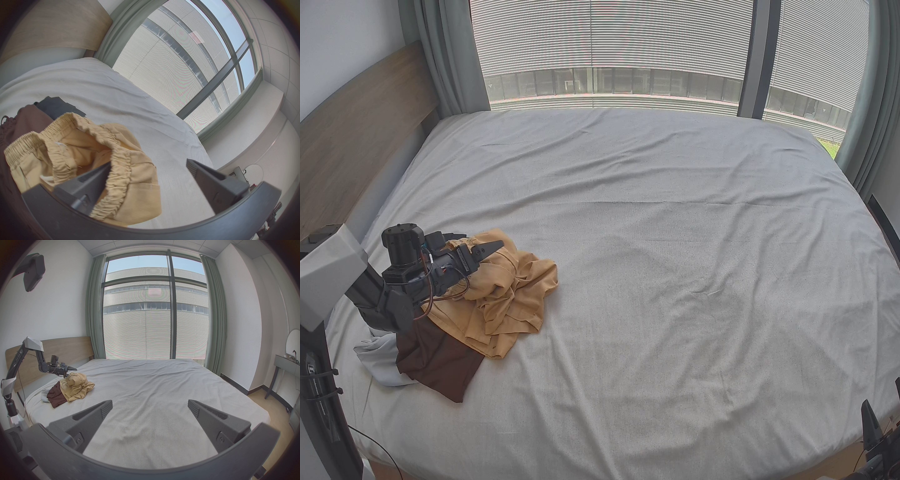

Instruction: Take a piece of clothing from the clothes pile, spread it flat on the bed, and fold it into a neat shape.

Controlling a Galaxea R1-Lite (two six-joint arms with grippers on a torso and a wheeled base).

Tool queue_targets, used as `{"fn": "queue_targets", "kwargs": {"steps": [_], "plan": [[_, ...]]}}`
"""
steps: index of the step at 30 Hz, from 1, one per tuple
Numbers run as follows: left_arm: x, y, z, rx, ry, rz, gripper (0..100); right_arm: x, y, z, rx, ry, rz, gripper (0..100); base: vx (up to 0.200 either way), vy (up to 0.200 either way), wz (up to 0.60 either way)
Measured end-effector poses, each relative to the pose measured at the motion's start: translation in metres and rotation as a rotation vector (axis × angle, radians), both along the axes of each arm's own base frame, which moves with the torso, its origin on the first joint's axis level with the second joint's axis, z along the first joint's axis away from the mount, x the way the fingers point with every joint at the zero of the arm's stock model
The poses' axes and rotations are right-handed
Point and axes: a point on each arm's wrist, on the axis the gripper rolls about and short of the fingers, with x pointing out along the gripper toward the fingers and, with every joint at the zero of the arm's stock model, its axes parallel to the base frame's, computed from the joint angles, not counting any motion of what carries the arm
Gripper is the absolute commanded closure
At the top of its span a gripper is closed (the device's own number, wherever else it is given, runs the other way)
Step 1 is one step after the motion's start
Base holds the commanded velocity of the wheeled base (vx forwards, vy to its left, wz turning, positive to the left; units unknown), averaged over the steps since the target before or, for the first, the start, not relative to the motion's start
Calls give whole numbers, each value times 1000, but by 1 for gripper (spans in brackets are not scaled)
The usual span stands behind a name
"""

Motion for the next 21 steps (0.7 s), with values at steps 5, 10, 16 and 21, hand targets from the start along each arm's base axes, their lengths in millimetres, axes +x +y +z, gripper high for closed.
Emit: {"fn": "queue_targets", "kwargs": {"steps": [5, 10, 16, 21], "plan": [[5, -2, -4, 1, 0, -3, 0, 0, 0, 0, 0, 0, 0, 0, 0, 0, 0], [8, -2, -7, 3, 1, 0, 100, 0, 0, 0, 0, 0, 0, 0, 0, 0, 0], [8, -1, -11, 27, -4, -4, 100, 0, 0, 0, 0, 0, 0, 0, 0, 0, 0], [7, -1, -9, 27, -36, -5, 100, 0, 0, 0, 0, 0, 0, 0, 0, 0, 0]]}}
